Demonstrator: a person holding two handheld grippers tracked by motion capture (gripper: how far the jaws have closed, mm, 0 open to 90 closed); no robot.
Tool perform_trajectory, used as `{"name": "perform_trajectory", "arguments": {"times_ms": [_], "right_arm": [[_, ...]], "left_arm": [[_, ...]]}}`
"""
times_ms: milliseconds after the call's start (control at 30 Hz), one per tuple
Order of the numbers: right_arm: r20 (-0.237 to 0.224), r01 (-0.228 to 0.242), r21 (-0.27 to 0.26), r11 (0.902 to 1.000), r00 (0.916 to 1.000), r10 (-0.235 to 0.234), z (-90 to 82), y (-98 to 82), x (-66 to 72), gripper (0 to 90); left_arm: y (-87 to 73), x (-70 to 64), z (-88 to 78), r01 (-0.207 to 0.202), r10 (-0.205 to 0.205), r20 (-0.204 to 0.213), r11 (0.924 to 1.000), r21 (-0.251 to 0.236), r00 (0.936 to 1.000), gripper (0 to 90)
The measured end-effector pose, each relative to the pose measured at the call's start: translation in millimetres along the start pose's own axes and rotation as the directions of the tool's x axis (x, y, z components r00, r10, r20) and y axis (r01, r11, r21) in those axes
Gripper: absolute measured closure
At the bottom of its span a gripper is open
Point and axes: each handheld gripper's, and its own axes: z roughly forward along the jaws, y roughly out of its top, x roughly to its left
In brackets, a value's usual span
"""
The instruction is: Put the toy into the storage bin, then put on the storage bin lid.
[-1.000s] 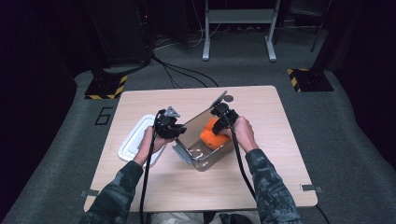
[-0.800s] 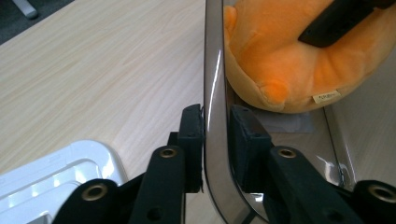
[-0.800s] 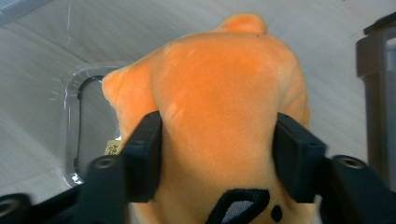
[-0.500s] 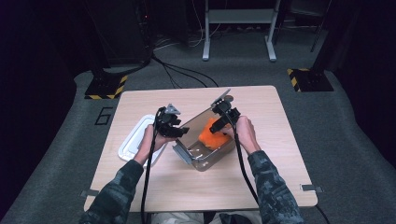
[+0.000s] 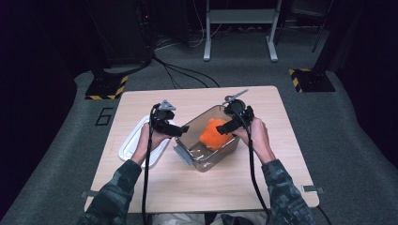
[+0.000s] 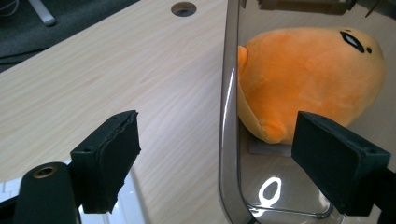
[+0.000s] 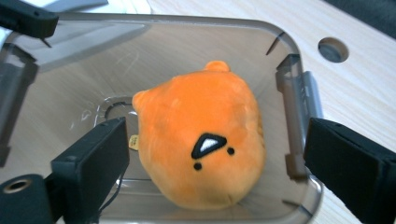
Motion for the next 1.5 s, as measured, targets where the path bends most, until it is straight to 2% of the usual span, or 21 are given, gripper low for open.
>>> {"name": "perform_trajectory", "arguments": {"times_ms": [67, 200, 333, 433, 467, 667, 833, 1067, 1333, 1500], "right_arm": [[0.012, 0.014, -0.021, 0.9997, 0.9998, -0.013, -8.2, -5.6, -1.0, 4.3], [0.037, -0.005, -0.083, 0.9965, 0.9993, 0.008, -22.5, -19.8, -1.9, 2.4], [0.06, -0.02, -0.117, 0.9929, 0.9978, 0.028, -33.7, -37.3, -4.4, 1.3], [0.078, -0.026, -0.152, 0.988, 0.9962, 0.039, -42.4, -52.8, -8.8, 1.2], [0.081, -0.042, -0.164, 0.9855, 0.9952, 0.056, -45.0, -58.2, -9.6, 1.2], [0.119, -0.058, -0.193, 0.9794, 0.9894, 0.082, -52.4, -97.0, -15.7, 0.5], [0.131, -0.094, -0.206, 0.974, 0.9839, 0.122, -45.4, -134.2, -19.7, 0.0], [0.148, -0.161, -0.184, 0.9696, 0.9707, 0.189, -21.1, -180.1, -25.3, 0.0], [0.159, -0.226, -0.159, 0.961, 0.9548, 0.251, 6.9, -218.3, -30.7, 0.0], [0.176, -0.244, -0.152, 0.9577, 0.9467, 0.27, 16.7, -233.2, -33.6, 0.5]], "left_arm": [[-0.1, 1.4, -3.9, 0.007, -0.007, -0.007, 0.9999, -0.011, 1.0, 12.7], [-1.3, 5.2, -11.3, 0.016, -0.017, -0.016, 0.9996, -0.023, 0.9997, 9.5], [-2.5, 9.0, -19.0, 0.022, -0.023, -0.025, 0.9991, -0.037, 0.9994, 7.6], [-3.8, 11.8, -26.0, 0.026, -0.027, -0.031, 0.9987, -0.043, 0.9991, 7.0], [-4.7, 12.8, -27.6, 0.03, -0.031, -0.035, 0.9984, -0.049, 0.9989, 6.9], [-12.8, 22.3, -37.6, 0.048, -0.05, -0.048, 0.9974, -0.054, 0.9976, 5.5], [-23.4, 32.9, -43.5, 0.08, -0.085, -0.074, 0.9947, -0.065, 0.9936, 5.0], [-42.5, 49.0, -46.4, 0.12, -0.125, -0.122, 0.9915, -0.051, 0.9845, 4.0], [-71.2, 70.2, -40.0, 0.206, -0.208, -0.165, 0.9781, -0.032, 0.9642, 4.1], [-85.2, 78.0, -31.4, 0.225, -0.22, -0.205, 0.9744, 0.0, 0.9536, 4.3]]}}
